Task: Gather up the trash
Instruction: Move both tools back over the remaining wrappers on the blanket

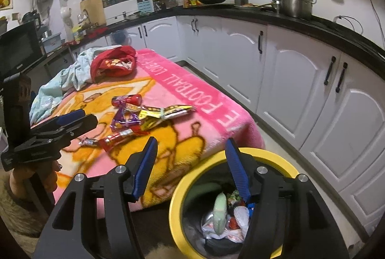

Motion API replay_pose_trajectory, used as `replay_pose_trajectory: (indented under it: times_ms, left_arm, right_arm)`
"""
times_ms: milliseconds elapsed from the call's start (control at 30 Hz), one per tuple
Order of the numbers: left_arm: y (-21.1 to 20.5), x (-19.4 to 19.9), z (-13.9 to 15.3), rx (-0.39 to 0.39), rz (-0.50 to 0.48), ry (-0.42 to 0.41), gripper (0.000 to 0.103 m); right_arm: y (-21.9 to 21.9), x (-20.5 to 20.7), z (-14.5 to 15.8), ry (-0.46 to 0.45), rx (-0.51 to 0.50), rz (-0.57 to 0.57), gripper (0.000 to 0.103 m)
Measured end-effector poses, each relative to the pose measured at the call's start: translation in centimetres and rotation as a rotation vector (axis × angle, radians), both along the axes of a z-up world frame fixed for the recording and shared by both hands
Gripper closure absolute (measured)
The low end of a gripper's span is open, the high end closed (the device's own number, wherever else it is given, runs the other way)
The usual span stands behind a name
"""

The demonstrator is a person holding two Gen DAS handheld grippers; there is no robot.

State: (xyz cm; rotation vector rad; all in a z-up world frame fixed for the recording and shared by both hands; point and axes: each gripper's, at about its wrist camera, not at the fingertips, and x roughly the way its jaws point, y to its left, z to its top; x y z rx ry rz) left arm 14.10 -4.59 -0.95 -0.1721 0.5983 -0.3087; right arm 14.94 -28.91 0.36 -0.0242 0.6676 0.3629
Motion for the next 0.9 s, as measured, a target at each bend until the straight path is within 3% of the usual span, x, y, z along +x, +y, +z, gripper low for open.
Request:
replay_pose_trajectory:
  times_ms: [500, 767, 900]
  left_arm:
    - [4.9, 1.0, -0.7, -0.002, 0.087, 0.014, 0.011]
    - [6.4, 2.7, -2.1, 0.014, 0.092, 0.060, 0.011]
    - [7.0, 3.7, -2.9, 0.011, 0.086, 0.087, 0.018]
  right_arm:
    - [5.7, 3.4, 0.3, 0.001, -0.008, 0.040, 0.044]
    - [7.1, 6.2, -1.1, 0.061, 0.004, 0.015, 0.044]
    - [7.5, 7.8, -2.1, 0.099, 0.013, -0.005, 0.044]
